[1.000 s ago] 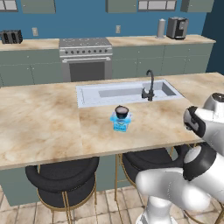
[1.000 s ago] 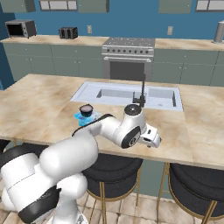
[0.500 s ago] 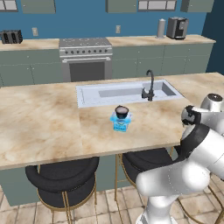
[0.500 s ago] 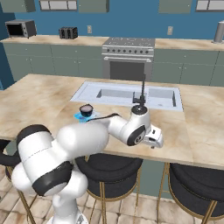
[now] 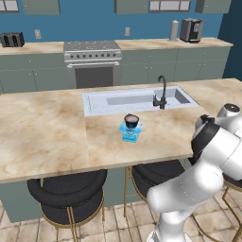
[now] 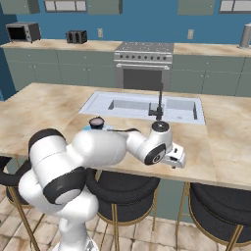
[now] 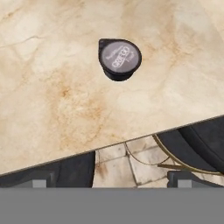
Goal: Stack the yogurt containers by placing the smaller containers on top of the larger containers.
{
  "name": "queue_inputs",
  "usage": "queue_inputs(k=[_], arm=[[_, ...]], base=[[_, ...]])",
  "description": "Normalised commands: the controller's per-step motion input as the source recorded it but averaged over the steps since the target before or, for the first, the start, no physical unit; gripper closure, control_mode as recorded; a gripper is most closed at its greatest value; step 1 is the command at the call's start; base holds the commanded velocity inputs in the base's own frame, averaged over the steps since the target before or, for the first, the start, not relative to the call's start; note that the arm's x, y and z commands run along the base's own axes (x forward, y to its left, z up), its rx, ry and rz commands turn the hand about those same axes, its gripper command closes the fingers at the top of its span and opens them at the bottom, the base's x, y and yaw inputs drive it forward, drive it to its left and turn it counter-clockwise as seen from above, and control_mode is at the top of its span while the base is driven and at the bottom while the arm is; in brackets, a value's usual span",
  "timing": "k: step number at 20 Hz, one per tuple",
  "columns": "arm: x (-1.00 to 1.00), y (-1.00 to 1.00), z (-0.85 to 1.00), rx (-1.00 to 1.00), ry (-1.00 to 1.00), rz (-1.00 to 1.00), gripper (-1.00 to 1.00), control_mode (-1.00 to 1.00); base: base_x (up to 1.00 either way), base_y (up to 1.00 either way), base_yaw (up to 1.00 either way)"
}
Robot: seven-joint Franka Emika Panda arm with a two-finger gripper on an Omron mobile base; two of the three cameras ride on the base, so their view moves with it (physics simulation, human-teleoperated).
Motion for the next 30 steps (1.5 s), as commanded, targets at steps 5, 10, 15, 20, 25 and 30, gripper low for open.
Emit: queue_inputs(k=[5,10,15,20,25,30], arm=[[0.11,0.0,-0.01,0.0,0.0,0.0,-1.0,-1.0],[0.18,0.0,-0.05,0.0,-0.01,0.0,-1.0,-1.0],[0.26,0.0,-0.16,0.0,0.0,0.0,-1.0,-1.0],[0.35,-0.09,-0.17,0.0,0.0,0.0,-1.0,-1.0],[0.3,-0.22,-0.1,0.0,0.0,0.0,-1.0,-1.0],[0.25,-0.26,-0.08,0.0,0.0,0.0,-1.0,-1.0]], base=[[0.0,0.0,0.0],[0.0,0.0,0.0],[0.0,0.0,0.0],[0.0,0.0,0.0],[0.0,0.0,0.0],[0.0,0.0,0.0]])
